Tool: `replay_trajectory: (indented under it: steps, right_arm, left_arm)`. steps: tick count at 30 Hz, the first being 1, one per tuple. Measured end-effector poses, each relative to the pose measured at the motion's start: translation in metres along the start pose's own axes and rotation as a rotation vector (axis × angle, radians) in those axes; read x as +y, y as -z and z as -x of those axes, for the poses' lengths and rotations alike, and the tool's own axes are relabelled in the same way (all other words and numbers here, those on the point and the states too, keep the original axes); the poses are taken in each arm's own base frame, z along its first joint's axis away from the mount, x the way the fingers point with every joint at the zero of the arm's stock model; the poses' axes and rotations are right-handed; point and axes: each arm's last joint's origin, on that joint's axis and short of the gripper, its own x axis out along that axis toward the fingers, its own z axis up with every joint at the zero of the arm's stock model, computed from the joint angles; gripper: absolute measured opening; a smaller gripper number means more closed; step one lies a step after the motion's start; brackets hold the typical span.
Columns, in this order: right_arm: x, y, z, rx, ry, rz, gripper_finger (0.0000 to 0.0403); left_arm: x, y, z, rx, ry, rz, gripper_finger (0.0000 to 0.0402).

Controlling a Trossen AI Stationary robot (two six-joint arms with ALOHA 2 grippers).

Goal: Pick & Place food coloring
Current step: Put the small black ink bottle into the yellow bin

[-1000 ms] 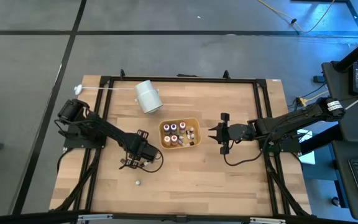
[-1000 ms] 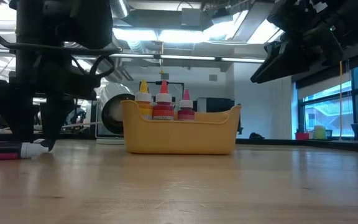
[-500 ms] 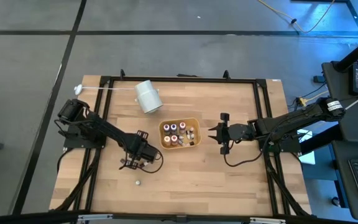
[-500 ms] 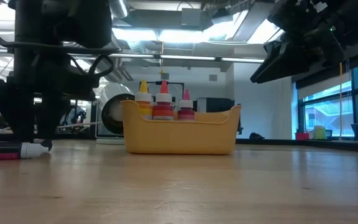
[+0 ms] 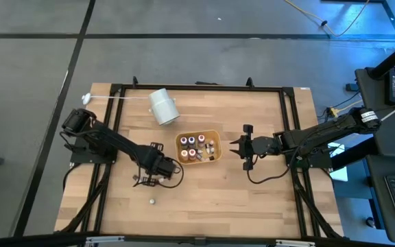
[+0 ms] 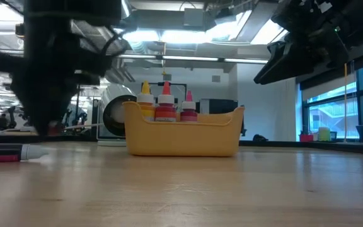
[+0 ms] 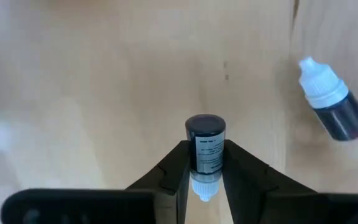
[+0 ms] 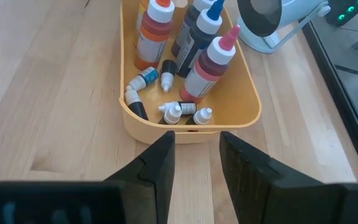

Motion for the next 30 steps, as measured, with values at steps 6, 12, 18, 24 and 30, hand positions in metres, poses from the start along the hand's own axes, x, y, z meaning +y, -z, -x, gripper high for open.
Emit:
replay_trajectory:
  steps: [6, 12, 18, 24, 30]
  right_arm:
    - [0.000, 0.000, 0.000, 0.001, 0.000, -0.001, 0.0129]
    - [0.000, 0.000, 0.000, 0.001, 0.000, -0.004, 0.0129]
    - [0.000, 0.000, 0.000, 0.000, 0.000, -0.004, 0.0129]
    - [0.000, 0.000, 0.000, 0.000, 0.000, -0.005, 0.0129]
    - [0.000, 0.000, 0.000, -0.001, 0.000, -0.006, 0.0129]
  left_arm:
    - [0.006, -0.016, 0.036, -0.129, -0.065, 0.094, 0.0070]
    - [0.015, -0.022, 0.077, -0.228, -0.182, 0.237, 0.0072]
    - [0.028, -0.039, 0.109, -0.428, -0.245, 0.366, 0.0074]
    - [0.044, -0.072, 0.124, -0.709, -0.093, 0.336, 0.0078]
    - [0.056, -0.105, 0.116, -0.872, 0.015, 0.187, 0.0075]
